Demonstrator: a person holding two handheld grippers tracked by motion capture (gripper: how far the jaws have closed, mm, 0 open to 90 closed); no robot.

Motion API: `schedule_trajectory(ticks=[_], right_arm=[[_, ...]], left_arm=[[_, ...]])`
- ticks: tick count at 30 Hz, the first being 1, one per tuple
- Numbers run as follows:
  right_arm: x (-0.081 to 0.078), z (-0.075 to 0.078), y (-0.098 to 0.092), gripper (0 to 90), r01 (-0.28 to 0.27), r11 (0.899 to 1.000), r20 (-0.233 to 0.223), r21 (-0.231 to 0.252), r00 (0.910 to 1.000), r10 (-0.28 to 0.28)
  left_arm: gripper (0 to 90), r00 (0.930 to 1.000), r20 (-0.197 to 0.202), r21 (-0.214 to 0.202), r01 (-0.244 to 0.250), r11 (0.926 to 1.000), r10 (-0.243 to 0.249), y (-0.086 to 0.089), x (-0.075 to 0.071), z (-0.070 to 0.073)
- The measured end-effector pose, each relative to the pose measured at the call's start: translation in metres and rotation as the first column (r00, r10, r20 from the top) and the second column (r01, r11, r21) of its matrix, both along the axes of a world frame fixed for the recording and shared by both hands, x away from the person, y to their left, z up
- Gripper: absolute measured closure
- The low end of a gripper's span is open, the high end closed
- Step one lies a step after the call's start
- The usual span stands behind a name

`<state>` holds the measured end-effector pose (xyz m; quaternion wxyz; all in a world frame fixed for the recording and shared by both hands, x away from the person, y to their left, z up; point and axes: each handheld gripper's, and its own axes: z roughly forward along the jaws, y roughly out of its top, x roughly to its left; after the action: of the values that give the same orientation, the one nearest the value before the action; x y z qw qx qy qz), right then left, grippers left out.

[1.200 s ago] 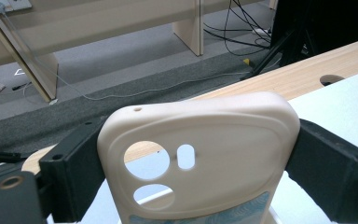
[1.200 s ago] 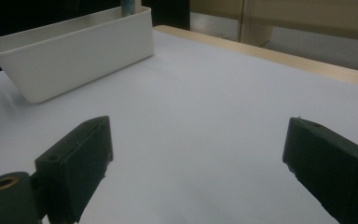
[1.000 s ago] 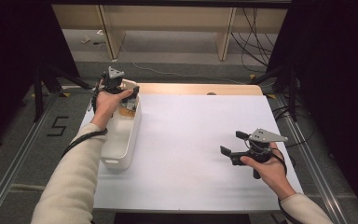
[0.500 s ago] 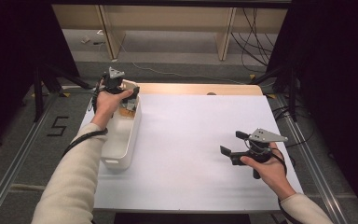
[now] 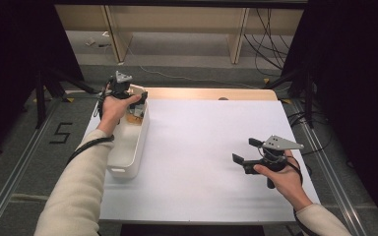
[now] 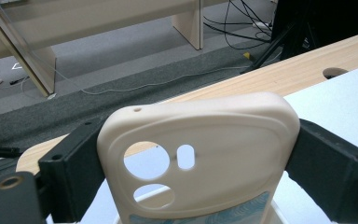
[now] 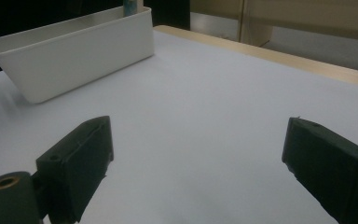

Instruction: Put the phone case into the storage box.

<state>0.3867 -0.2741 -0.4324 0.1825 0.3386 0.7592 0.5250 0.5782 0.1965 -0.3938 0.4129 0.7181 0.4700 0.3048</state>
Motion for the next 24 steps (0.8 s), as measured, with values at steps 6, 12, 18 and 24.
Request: schedule_trajectory(ticks=[6, 12, 18, 24], right_arm=[[0.0, 0.0001, 0.0002, 9.5, -0.003, 1.0, 0.001, 0.0, 1.0, 0.003], [0.0001, -0.0001, 0.0002, 9.5, -0.002, 1.0, 0.0, 0.001, 1.0, 0.002], [0.0002, -0.0001, 0.0006, 9.5, -0.004, 1.0, 0.001, 0.0, 1.0, 0.004], [0.0, 0.0, 0.0008, 9.5, -0.006, 1.0, 0.0, -0.001, 1.0, 0.006]], left_arm=[[10.1, 1.0, -0.002, -0.001, -0.001, 1.0, 0.001, -0.0013, 0.0007, -0.0008], [10.1, 1.0, -0.003, -0.001, -0.002, 1.0, 0.002, -0.0014, 0.002, -0.0009], [9.9, 1.0, -0.003, 0.003, -0.004, 1.0, 0.004, -0.0015, 0.004, -0.0012], [9.5, 0.9999, -0.006, -0.001, -0.011, 0.9999, 0.011, -0.0023, 0.0062, -0.0016]])
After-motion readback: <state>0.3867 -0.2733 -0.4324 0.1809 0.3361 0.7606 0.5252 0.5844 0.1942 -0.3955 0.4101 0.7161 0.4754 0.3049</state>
